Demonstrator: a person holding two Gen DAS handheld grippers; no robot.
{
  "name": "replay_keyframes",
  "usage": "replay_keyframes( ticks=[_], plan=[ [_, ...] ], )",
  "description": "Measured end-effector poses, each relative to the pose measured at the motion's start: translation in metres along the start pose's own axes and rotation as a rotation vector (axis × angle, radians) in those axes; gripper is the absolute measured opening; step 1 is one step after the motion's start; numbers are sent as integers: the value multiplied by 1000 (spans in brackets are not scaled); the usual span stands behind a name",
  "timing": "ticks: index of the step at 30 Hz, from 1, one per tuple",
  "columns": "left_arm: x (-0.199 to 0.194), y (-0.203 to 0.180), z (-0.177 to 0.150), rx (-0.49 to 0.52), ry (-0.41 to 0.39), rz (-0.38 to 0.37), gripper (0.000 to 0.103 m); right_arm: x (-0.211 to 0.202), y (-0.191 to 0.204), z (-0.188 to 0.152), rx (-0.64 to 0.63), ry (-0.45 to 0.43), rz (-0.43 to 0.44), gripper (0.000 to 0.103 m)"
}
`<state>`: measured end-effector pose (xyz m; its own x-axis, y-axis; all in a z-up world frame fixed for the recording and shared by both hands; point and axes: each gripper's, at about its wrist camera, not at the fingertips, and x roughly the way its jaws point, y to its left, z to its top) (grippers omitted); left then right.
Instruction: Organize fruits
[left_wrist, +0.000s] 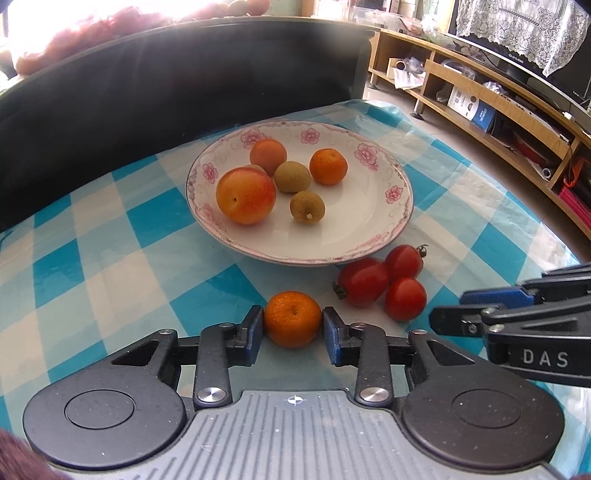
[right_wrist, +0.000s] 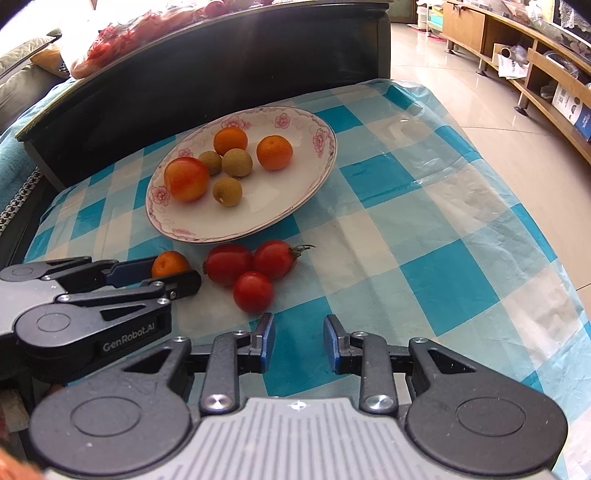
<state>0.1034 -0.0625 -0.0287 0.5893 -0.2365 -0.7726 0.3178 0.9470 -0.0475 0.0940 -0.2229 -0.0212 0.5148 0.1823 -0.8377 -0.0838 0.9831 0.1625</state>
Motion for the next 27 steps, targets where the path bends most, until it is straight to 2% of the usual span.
replay_keyframes(
  ticks=[19,27],
  plan=[
    [-8,4,-9,9,24,-24,43,19,25,9,-95,-54,73,33],
    [-4,3,-9,33,12,-14,46,23,29,11,-111,-56,63,32]
  ],
)
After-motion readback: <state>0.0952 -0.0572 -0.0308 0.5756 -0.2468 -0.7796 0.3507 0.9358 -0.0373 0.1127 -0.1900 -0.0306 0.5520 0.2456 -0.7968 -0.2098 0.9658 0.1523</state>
